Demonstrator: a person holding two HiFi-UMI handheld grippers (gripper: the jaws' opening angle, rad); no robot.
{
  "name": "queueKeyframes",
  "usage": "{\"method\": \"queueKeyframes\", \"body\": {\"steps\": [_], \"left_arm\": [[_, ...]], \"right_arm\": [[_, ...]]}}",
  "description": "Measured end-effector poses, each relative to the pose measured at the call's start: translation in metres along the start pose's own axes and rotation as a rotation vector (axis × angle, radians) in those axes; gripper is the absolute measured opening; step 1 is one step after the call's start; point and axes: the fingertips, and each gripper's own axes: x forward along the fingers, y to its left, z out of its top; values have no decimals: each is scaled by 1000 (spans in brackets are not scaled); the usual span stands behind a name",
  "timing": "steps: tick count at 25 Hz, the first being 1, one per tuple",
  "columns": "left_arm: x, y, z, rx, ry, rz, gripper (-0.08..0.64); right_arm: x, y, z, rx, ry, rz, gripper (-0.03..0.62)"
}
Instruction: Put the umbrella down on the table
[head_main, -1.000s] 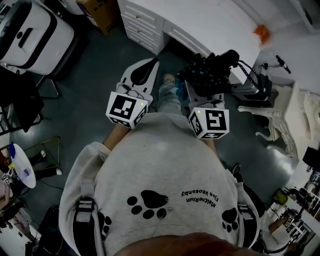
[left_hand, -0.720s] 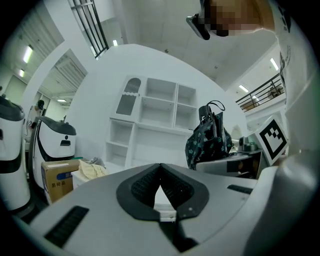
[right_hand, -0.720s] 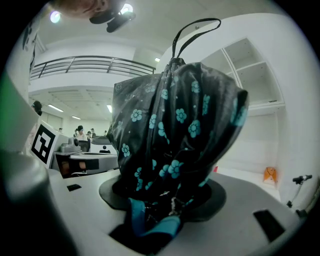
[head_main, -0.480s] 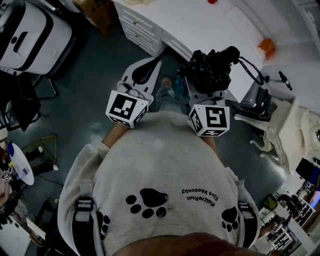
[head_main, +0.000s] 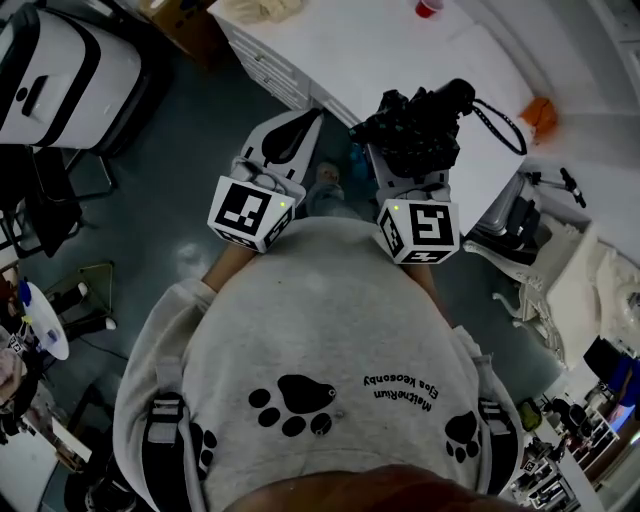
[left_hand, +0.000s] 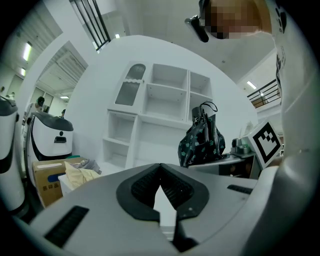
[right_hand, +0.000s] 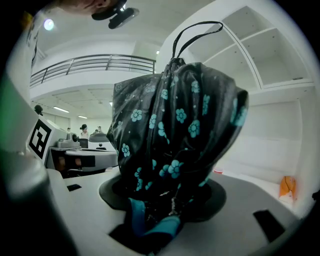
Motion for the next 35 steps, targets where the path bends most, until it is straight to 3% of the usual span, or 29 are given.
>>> {"method": "queueKeyframes", "body": {"steps": [10,24,35], "left_arm": [[67,10,14,24,5,47,17],[99,33,9,3,-7,71,17],[135,73,-18,-24,52,9,17]], "right_arm": [[45,-65,10,8,-20,49,264],[88,-89,-2,6,16,75,264],[135,-88,-17,-12,110,87,264]]}}
